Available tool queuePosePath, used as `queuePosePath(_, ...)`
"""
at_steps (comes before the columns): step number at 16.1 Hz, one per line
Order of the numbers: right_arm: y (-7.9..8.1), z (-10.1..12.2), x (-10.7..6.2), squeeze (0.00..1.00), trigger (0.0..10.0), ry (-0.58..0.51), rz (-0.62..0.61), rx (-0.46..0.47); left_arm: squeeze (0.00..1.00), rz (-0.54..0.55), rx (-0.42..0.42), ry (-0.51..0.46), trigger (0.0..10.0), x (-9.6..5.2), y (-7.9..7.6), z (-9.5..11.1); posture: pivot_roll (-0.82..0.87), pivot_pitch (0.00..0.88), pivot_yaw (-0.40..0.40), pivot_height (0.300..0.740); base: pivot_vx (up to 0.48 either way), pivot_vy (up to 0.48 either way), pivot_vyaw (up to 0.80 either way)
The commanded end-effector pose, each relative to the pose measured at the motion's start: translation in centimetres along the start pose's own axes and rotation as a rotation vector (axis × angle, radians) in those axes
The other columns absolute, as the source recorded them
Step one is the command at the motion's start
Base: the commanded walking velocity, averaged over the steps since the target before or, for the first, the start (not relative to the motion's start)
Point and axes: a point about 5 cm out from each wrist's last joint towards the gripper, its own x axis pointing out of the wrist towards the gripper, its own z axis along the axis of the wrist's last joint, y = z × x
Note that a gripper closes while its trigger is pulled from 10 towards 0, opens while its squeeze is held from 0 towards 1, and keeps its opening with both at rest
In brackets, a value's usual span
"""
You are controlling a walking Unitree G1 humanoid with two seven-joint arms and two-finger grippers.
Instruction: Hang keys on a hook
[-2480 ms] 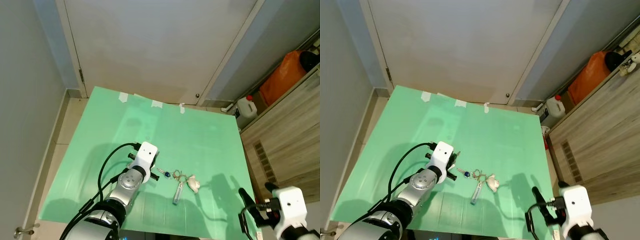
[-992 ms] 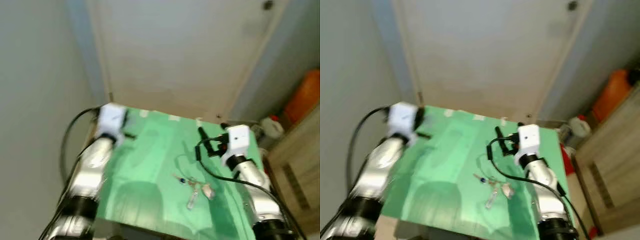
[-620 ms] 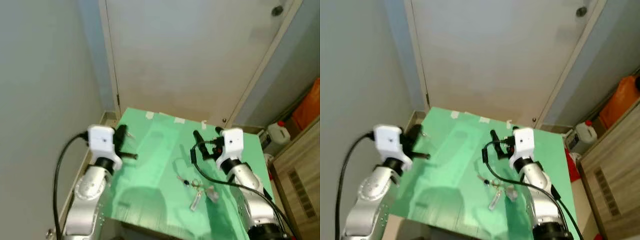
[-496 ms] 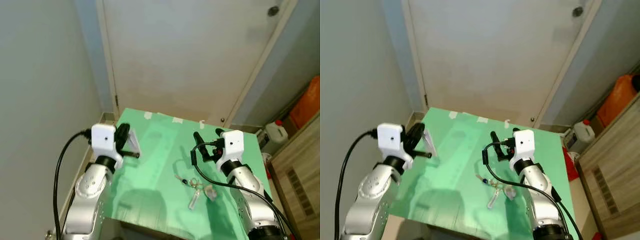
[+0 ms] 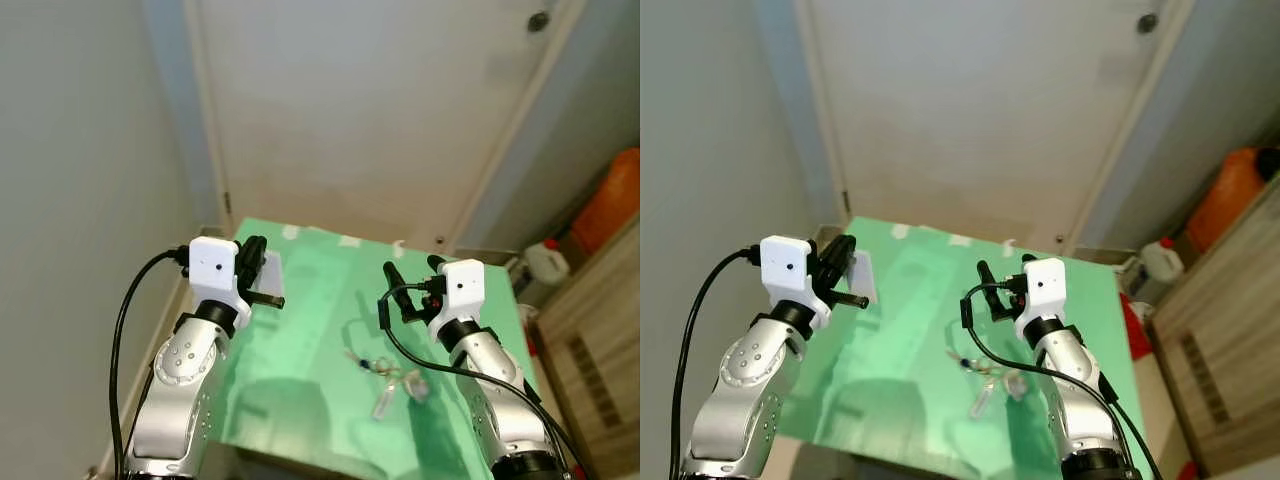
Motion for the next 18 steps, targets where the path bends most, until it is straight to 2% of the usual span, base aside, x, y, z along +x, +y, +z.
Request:
queuePosePath(1, -0.4, 0.1, -0.1, 0.0, 10.0, 0.001, -0.019, 0.009, 0.3, -0.024, -0.006, -0.019, 0.0, 0.2, -0.5, 0.4, 0.01, 0.0, -0.038, 0.74, 0.0, -0.465, 0.0)
queuePosePath(2, -0.4, 0.1, -0.1, 0.0, 10.0, 0.002, -0.018, 0.008, 0.33, -0.018, -0.004, -0.017, 0.0, 0.3, -0.4, 0.4, 0.01, 0.0, -0.039, 0.74, 0.0, -0.424, 0.0)
queuePosePath(7, -0.4, -0.2, 0.0, 0.0, 10.0, 0.011, -0.015, 0.011, 0.36, -0.014, 0.011, -0.02, 0.0, 0.3, -0.1, 0.5, 0.01, 0.0, -0.039, 0.74, 0.0, -0.455, 0.0)
queuePosePath(12, -0.7, -0.3, -0.2, 0.0, 10.0, 0.019, -0.015, 0.007, 0.33, -0.04, 0.038, -0.028, 0.0, 0.5, -0.7, 0.6, 0.0, 0.0, -0.041, 0.74, 0.0, 0.0, 0.0)
queuePosePath(18, -1.1, -0.6, -0.3, 0.0, 10.0, 0.035, -0.024, 0.018, 0.34, -0.058, 0.049, -0.043, 0.0, 0.6, -1.3, 0.6, 0.01, 0.0, -0.049, 0.74, 0.0, 0.0, 0.0)
